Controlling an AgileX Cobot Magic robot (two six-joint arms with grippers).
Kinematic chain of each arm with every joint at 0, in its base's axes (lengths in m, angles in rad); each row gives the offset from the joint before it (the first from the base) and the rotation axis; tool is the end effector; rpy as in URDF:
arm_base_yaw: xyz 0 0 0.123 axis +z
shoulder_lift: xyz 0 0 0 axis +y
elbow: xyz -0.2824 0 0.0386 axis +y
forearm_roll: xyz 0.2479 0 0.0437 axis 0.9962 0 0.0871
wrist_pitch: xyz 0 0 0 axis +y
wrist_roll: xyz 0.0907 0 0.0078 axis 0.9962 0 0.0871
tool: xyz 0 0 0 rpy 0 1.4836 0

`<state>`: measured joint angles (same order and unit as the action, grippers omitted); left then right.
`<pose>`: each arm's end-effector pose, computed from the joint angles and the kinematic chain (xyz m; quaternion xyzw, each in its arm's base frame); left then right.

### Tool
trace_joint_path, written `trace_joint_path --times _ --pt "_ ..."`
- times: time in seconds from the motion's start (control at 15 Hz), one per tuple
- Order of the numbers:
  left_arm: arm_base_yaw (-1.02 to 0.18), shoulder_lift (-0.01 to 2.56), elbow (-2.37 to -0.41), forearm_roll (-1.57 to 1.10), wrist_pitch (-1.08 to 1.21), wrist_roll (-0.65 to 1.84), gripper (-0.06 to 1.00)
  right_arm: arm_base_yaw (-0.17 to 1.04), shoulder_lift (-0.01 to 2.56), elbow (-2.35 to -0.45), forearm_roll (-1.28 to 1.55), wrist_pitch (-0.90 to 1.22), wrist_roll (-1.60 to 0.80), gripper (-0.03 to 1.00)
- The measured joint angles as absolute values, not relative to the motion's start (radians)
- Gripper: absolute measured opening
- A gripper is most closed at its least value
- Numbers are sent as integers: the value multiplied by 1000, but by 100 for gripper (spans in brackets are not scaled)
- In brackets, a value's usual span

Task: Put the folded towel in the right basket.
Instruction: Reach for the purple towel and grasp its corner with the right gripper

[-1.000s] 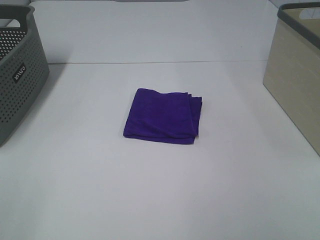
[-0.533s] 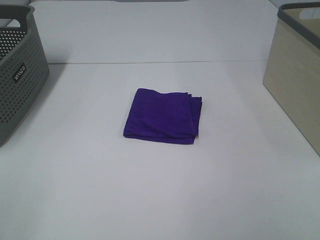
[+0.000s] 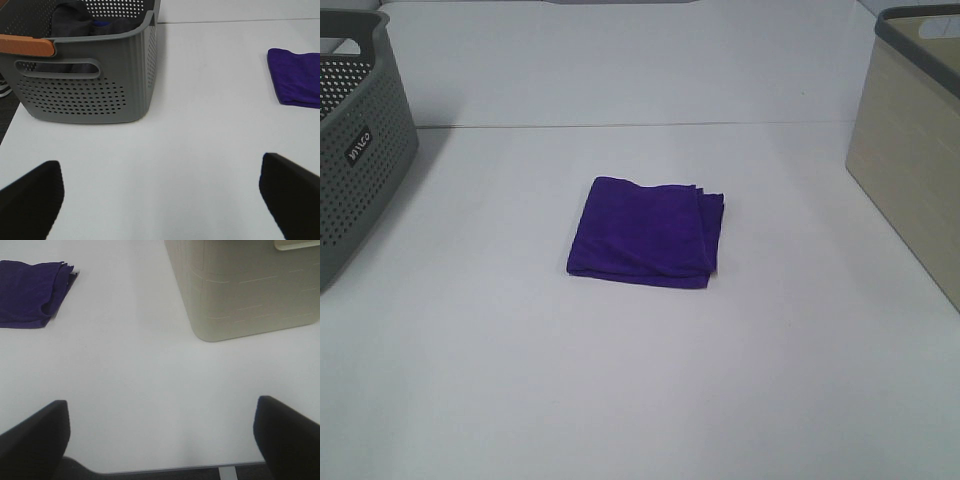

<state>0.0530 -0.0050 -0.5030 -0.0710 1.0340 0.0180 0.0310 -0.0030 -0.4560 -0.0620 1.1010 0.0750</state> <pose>-0.0047 -0.0058 0.2803 -0.0137 0.8434 -0.0164 0.5368 -0.0022 -0.0051 0.2618 0.0204 0.8731 -0.0052 0.4872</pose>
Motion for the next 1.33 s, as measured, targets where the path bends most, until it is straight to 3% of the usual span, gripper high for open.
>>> trace_joint_path --times 1.33 --pt "53 -5 -503 -72 1034 18 99 31 -3 -456 -47 1101 76 96"
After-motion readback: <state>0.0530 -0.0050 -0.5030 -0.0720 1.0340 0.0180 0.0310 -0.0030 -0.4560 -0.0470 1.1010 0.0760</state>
